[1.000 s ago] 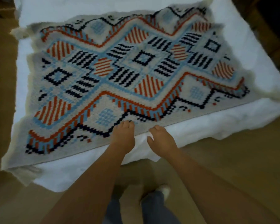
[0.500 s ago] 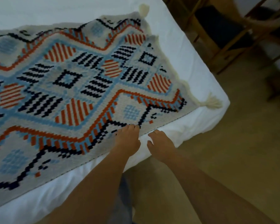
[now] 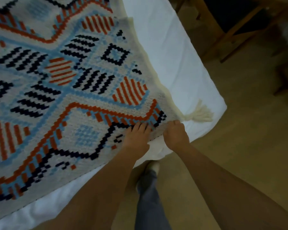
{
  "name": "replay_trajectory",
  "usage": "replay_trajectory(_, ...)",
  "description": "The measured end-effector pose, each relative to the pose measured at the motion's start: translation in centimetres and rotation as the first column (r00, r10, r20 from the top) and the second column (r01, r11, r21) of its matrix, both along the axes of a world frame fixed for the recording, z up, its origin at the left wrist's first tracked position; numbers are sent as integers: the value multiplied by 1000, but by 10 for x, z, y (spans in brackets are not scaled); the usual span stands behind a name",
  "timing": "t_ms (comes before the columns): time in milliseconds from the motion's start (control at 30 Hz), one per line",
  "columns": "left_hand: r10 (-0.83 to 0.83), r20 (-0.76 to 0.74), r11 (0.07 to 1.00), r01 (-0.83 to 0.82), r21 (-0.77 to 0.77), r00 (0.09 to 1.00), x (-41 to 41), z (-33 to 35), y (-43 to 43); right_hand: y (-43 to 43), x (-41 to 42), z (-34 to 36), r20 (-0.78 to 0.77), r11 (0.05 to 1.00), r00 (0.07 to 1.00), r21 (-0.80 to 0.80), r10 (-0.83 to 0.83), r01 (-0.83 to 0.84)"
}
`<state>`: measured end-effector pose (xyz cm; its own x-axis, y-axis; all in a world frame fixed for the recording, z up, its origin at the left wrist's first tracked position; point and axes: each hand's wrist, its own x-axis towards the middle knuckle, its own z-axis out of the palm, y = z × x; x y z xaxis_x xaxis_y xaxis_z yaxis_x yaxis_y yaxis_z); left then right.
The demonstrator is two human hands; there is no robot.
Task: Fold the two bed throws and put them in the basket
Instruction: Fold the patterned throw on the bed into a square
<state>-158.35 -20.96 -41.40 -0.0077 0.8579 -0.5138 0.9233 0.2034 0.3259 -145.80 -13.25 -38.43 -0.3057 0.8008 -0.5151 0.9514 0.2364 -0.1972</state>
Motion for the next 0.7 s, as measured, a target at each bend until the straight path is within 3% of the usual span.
replay_trajectory(333, 327, -125, 943, -333, -30, 937, 65, -22, 48, 84, 42, -29, 62, 984, 984, 61, 165, -168)
replay_trajectory(567, 223, -92, 968, -232, -96, 970, 104, -17, 72, 118, 75, -22, 131, 996, 990, 71, 43, -53)
replay_trajectory(700, 183, -112, 969, -198, -148, 977, 114, -18, 83, 124, 83, -23, 140, 998, 988, -5, 67, -67)
